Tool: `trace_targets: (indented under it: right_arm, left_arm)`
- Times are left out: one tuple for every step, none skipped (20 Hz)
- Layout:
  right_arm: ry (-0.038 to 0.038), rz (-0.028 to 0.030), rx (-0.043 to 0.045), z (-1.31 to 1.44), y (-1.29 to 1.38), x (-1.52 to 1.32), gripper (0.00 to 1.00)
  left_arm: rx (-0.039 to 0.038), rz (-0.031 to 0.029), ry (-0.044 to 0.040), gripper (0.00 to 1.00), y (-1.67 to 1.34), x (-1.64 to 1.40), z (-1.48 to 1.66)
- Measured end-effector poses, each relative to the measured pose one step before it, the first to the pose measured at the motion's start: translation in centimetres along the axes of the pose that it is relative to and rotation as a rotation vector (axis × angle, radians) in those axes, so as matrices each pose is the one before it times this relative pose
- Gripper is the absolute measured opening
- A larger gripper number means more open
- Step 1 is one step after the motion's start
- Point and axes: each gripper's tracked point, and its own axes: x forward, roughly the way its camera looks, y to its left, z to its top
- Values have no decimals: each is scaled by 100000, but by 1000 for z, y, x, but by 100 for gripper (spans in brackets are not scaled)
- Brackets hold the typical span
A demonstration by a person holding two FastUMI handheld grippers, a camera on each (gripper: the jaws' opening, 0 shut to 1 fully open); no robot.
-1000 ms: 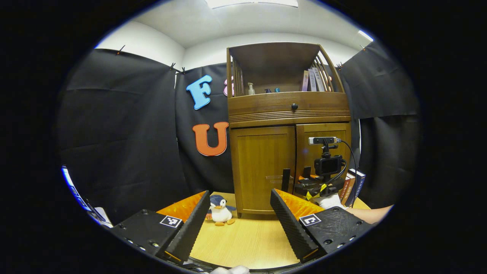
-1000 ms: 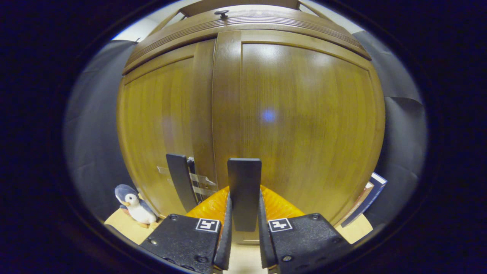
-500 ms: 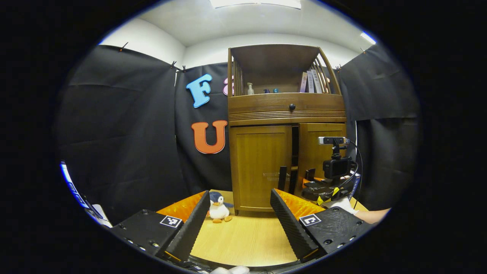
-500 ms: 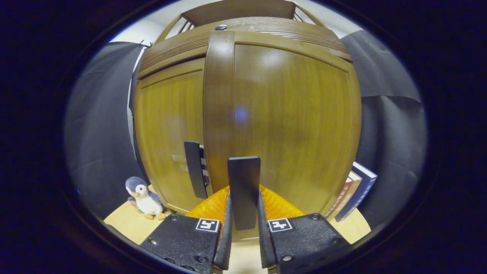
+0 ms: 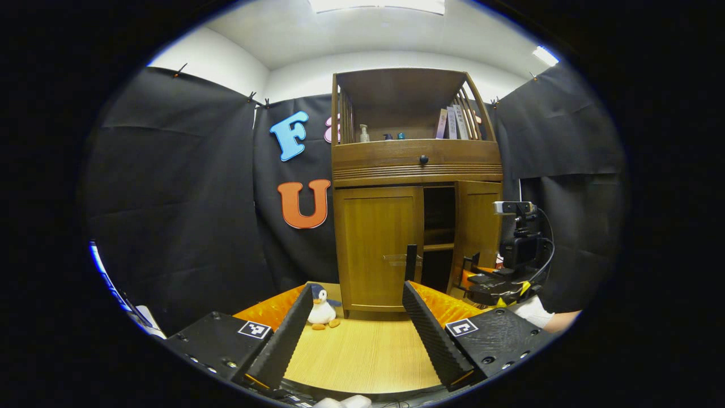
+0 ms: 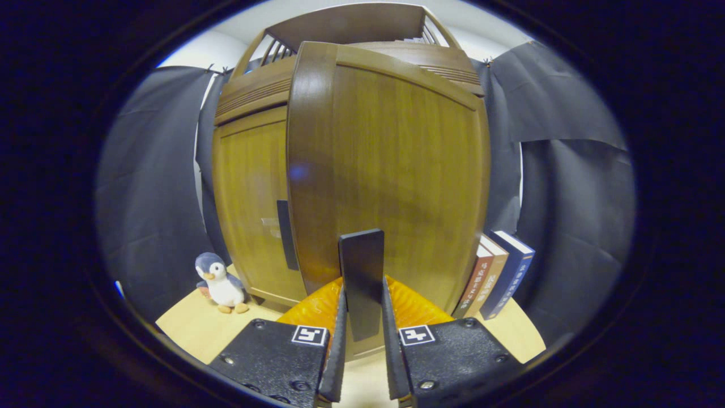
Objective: Open the right door of the double-door shoe cabinet with the right hand, and open the left door with the left hand.
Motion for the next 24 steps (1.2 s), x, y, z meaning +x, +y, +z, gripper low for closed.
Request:
trace_targets:
  right_arm:
    - [21, -410, 346, -66, -544, -720, 33]
    - [108, -548, 182, -198, -518, -641, 32]
    - [-90, -706, 93, -133, -497, -438, 31]
    - [-127, -941, -37, -162, -508, -653, 30]
    - [46, -752, 238, -50, -587, -561, 29]
    - [46, -488, 563, -130, -409, -393, 29]
    - [-90, -454, 1117, -34, -564, -463, 28]
    - [149, -382, 603, -168, -331, -333, 26]
    - [219, -745, -163, -60, -584, -318, 25]
    - [-33, -711, 110, -99, -588, -285, 24]
    - [-130, -553, -15, 16, -536, -398, 23]
    - [-143, -818, 246, -11, -563, -296, 22]
    - [-162, -800, 547, 44, -633, -388, 22]
    - [75, -900, 420, -137, -602, -101, 20]
    - [-60, -1051, 295, 29, -768, -436, 19]
    - [-162, -791, 36, -43, -666, 40, 18]
    - [-21, -716, 36, -16, -719, -268, 16]
    - [-170, -532, -279, -15, -657, -58, 14]
    - [-112, -539, -575, 91, -712, -327, 12]
    - [211, -428, -912, -104, -776, 239, 10]
    - [287, -607, -8, 82, -793, -42, 9]
    - [122, -1077, 594, 137, -799, -105, 7]
    - [-23, -1130, 374, 40, -945, 205, 6]
    - [13, -588, 161, 57, -950, -165, 5]
  left_arm:
    - [-51, -644, -101, 96, -148, -123, 28]
    - [-91, -621, -213, 96, -149, -81, 67]
    - [28, -695, -129, 96, -167, -131, 84]
    - [82, -673, 80, 96, -142, 8, -99]
    - [3, -767, 153, 96, -176, -45, -57]
    - [-81, -823, 45, 96, -212, -110, -36]
    - [-95, -837, 15, 96, -259, -58, 54]
    - [-37, -767, -149, 96, -207, -132, 38]
    - [81, -811, 1, 96, -239, 0, -16]
    - [111, -752, -178, 96, -225, -63, 4]
    - [131, -731, -74, 96, -256, -33, 82]
    - [64, -798, -63, 96, -288, -4, 4]
    - [-9, -857, -110, 96, -311, -67, 26]
    - [6, -826, -54, 96, -250, -57, 63]
    - [6, -908, -86, 96, -330, -24, -34]
    - [2, -971, 33, 96, -317, 3, -39]
    - [-20, -750, 48, 96, -302, 63, -111]
    - [-76, -858, 50, 96, -260, 56, -50]
    - [-70, -514, -13, 96, -310, 33, 7]
    - [-213, -573, 534, 96, -316, 155, -98]
    - [-494, -501, 429, 96, -402, 133, -20]
    - [-400, -490, -245, 96, -520, 209, 162]
    - [17, -56, -641, 96, -472, 348, 235]
    - [242, 381, -387, 100, -418, 184, 269]
